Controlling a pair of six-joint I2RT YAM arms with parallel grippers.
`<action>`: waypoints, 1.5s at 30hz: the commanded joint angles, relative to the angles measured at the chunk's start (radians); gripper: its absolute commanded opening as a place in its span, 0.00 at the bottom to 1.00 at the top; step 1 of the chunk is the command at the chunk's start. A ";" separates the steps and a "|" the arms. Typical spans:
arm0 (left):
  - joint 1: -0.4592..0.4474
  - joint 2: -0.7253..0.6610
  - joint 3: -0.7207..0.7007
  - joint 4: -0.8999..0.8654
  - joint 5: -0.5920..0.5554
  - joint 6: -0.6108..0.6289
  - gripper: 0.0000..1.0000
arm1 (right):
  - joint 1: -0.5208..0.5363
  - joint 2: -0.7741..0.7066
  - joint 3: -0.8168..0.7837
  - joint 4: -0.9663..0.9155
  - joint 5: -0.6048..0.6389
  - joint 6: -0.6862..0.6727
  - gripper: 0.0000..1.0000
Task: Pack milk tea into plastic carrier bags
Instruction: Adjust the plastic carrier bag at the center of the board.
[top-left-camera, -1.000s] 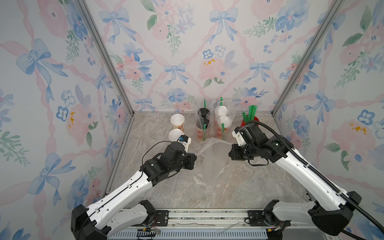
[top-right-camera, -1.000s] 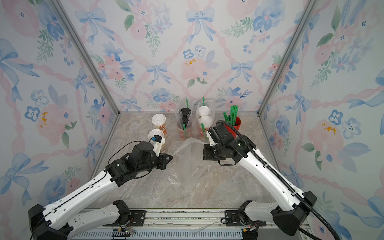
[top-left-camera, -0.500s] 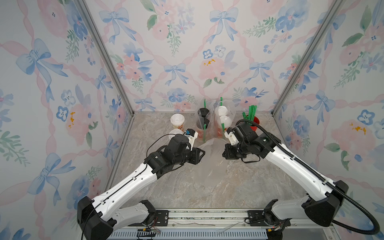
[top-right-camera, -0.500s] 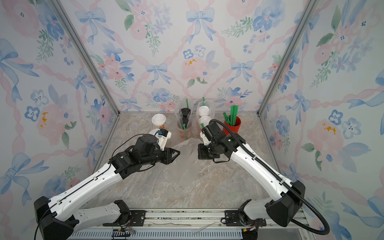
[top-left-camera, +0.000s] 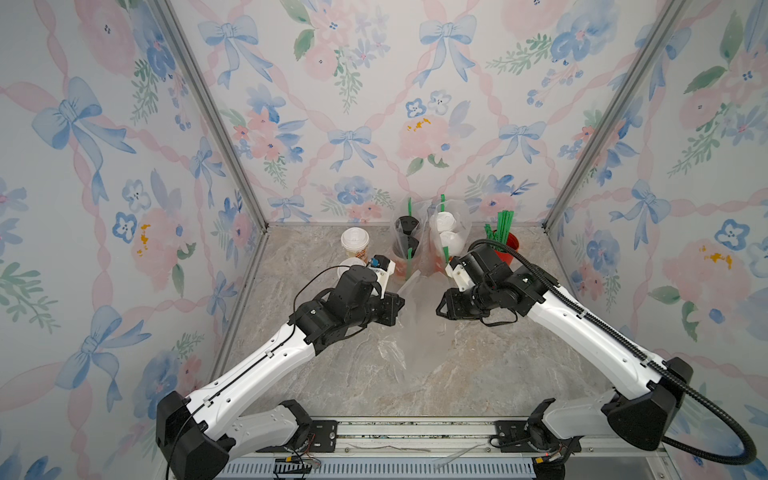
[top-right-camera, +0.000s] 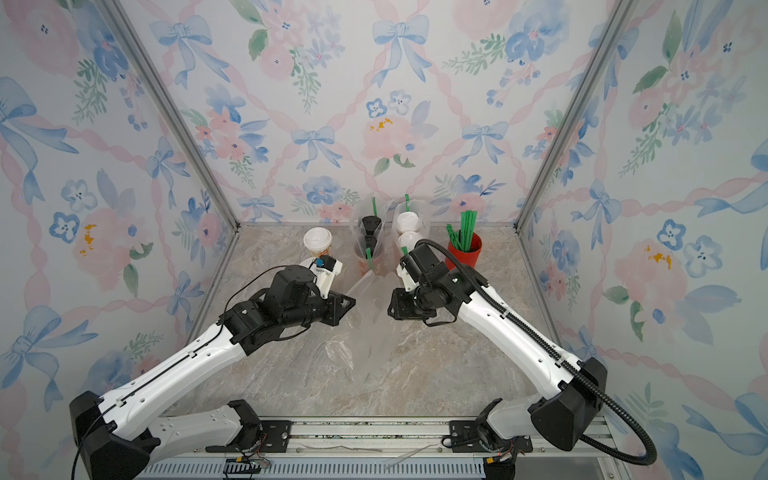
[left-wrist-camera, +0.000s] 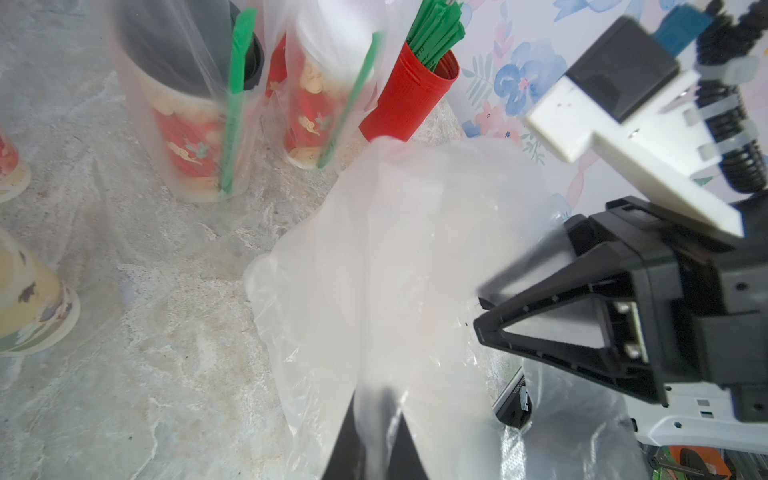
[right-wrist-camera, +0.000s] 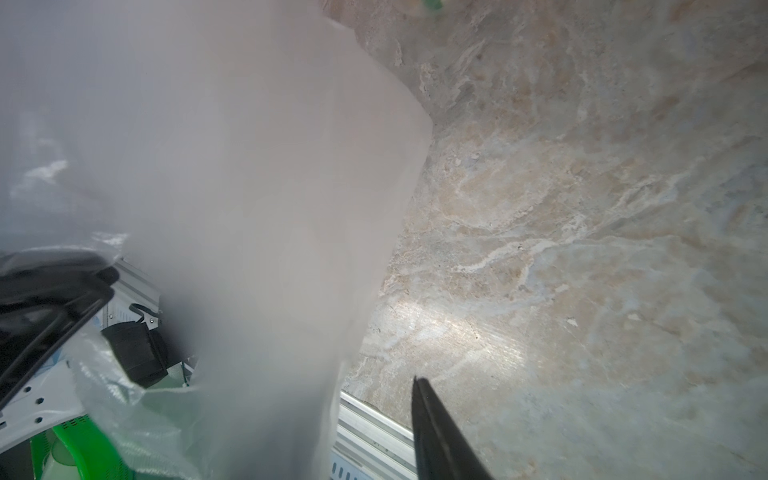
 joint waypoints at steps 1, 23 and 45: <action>0.006 -0.025 -0.020 -0.006 -0.032 -0.031 0.08 | 0.033 -0.042 -0.028 -0.005 -0.027 0.064 0.44; 0.043 -0.023 -0.024 -0.053 0.166 0.012 0.44 | 0.042 -0.058 0.035 -0.084 0.069 0.017 0.00; 0.059 0.050 0.094 -0.054 0.346 0.014 0.74 | 0.043 -0.046 0.109 -0.104 0.059 0.000 0.00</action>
